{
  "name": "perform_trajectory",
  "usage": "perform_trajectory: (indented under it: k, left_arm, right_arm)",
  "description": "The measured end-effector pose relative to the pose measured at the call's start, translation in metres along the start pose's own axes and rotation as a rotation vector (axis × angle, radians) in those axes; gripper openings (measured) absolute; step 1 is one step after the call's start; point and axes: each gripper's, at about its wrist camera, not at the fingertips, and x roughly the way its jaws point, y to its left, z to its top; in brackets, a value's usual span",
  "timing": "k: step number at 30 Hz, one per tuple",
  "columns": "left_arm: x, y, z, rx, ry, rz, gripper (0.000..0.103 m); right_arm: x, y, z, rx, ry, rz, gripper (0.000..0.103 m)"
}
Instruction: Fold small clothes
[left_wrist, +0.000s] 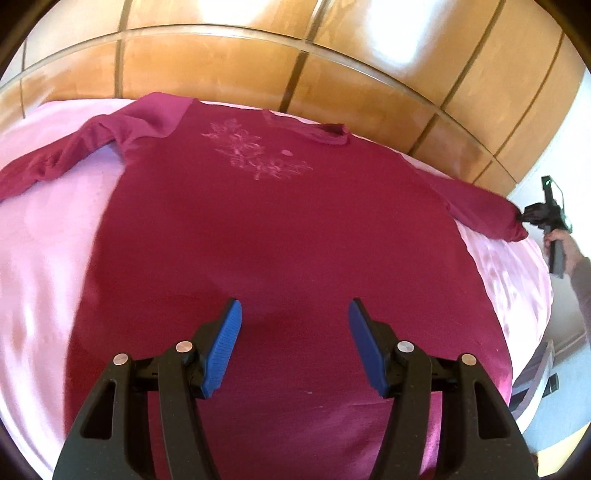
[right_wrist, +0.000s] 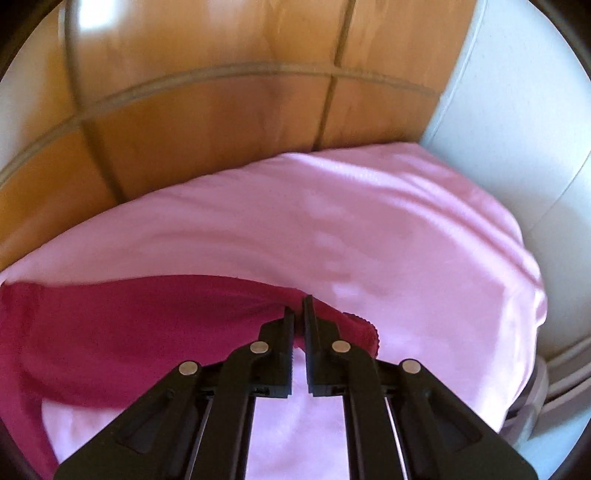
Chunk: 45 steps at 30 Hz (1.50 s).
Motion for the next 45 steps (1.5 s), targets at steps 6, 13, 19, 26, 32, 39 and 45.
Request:
perform_trajectory:
  k: [6,13,19,26,32,39,45]
  left_arm:
    - [-0.023,0.042,0.007,-0.108,-0.064,0.06,0.071]
    - [-0.06,0.142,0.007,-0.409,-0.14,0.183,0.071]
    - [-0.102,0.243,-0.002,-0.681,-0.232,0.316,0.071]
    - [-0.117,0.336,0.007,-0.864,-0.273,0.403,0.071]
    - [-0.111,0.386,0.041,-0.878,-0.277,0.511,0.071]
    - [-0.091,0.397,0.078,-0.736,-0.222,0.576,0.007]
    - [-0.119,0.406,0.118,-0.685,-0.319,0.732,0.006]
  right_arm:
    - [-0.013,0.031,-0.008,0.017,-0.114,-0.016,0.071]
    - [-0.064,0.124,-0.069,-0.122,-0.166,0.293,0.085]
    - [-0.098,0.23,-0.136,-0.32,-0.107,0.551,0.086]
    - [-0.128,0.312,-0.2,-0.457,-0.107,0.711,0.086]
    - [-0.119,0.35,-0.225,-0.503,-0.098,0.68,0.091]
    - [-0.114,0.353,-0.227,-0.502,-0.095,0.657,0.094]
    - [-0.114,0.359,-0.232,-0.524,-0.109,0.619,0.097]
